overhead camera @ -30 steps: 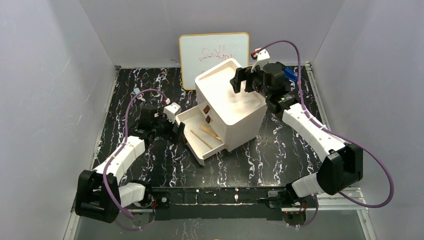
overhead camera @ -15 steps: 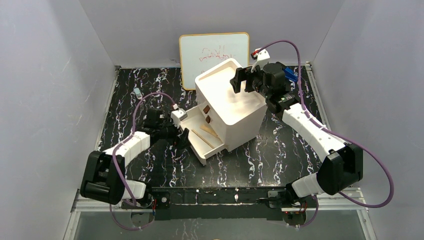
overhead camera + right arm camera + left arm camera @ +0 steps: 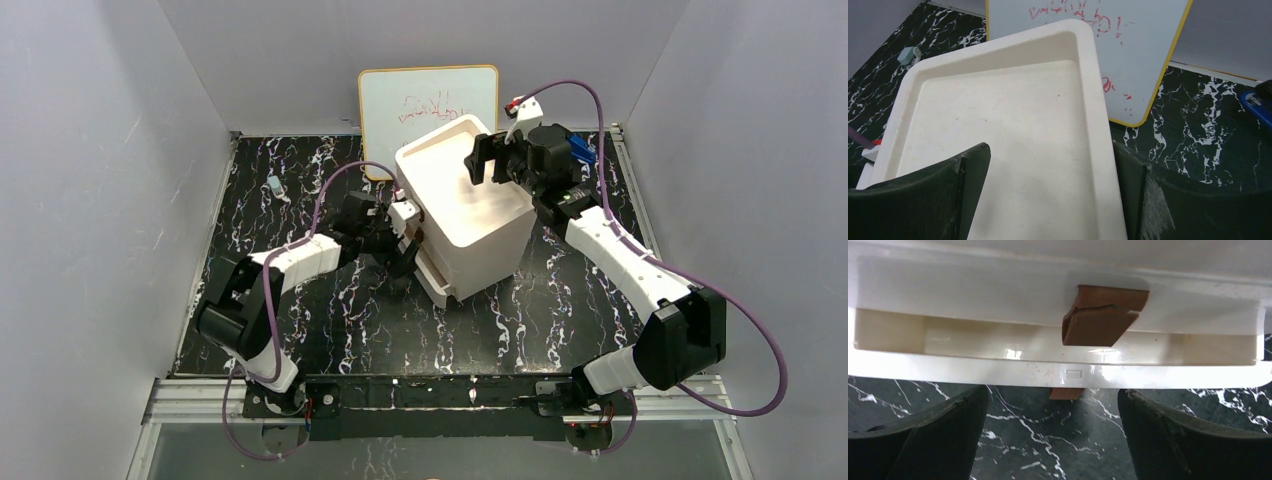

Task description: Organize the makeup

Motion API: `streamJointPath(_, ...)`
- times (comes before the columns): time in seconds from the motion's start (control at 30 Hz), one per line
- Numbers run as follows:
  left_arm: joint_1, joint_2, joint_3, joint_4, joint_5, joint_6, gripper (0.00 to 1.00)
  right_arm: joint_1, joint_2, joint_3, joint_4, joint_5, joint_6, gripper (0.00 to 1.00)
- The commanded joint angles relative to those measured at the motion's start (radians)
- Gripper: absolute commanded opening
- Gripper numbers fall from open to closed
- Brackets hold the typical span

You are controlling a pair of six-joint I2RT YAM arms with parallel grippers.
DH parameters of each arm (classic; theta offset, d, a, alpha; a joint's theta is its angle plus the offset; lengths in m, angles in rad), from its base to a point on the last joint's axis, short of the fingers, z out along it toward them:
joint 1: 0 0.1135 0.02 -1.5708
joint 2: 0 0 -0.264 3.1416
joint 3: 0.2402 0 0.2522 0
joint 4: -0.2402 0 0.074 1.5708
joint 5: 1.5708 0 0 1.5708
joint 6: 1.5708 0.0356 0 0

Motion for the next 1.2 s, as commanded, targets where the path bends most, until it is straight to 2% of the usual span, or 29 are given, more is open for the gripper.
streamJointPath(0.0, -0.050, 0.097, 0.130, 0.071, -0.029, -0.008, 0.99, 0.046, 0.054, -0.075, -0.288, -0.120, 0.102, 0.98)
streamJointPath(0.23, -0.078, 0.184, 0.209, 0.096, -0.055, 0.000, 0.98, 0.045, 0.047, -0.068, -0.303, -0.107, 0.101, 0.98)
streamJointPath(0.37, -0.078, 0.153, 0.161, 0.233, -0.078, -0.032, 0.98, 0.045, 0.054, -0.057, -0.309, -0.112, 0.101, 0.98)
streamJointPath(0.5, -0.078, 0.086, 0.027, 0.500, -0.064, -0.149, 0.99, 0.046, 0.060, -0.052, -0.306, -0.116, 0.104, 0.98)
streamJointPath(0.63, -0.078, 0.062, -0.178, 0.938, -0.011, -0.292, 0.98, 0.047, 0.073, -0.045, -0.303, -0.128, 0.111, 0.98)
streamJointPath(0.7, -0.079, 0.091, -0.227, 1.100, -0.001, -0.344, 0.98, 0.048, 0.075, -0.047, -0.303, -0.129, 0.111, 0.98)
streamJointPath(0.8, -0.079, 0.184, -0.284, 1.423, 0.007, -0.427, 0.99, 0.047, 0.073, -0.053, -0.301, -0.131, 0.113, 0.98)
streamJointPath(0.87, -0.078, 0.233, -0.287, 1.550, 0.010, -0.486, 0.98, 0.048, 0.067, -0.056, -0.304, -0.127, 0.110, 0.98)
streamJointPath(0.97, -0.078, 0.232, -0.286, 1.600, 0.021, -0.505, 0.98, 0.048, 0.057, -0.060, -0.316, -0.108, 0.102, 0.98)
streamJointPath(1.03, -0.076, 0.175, -0.312, 1.576, 0.011, -0.459, 0.98, 0.049, 0.051, -0.062, -0.321, -0.093, 0.098, 0.98)
streamJointPath(1.1, -0.068, 0.065, -0.343, 1.446, -0.021, -0.375, 0.98, 0.049, 0.049, -0.062, -0.326, -0.084, 0.097, 0.98)
streamJointPath(1.17, -0.068, -0.087, -0.358, 1.211, -0.082, -0.235, 0.99, 0.049, 0.053, -0.061, -0.336, -0.075, 0.097, 0.98)
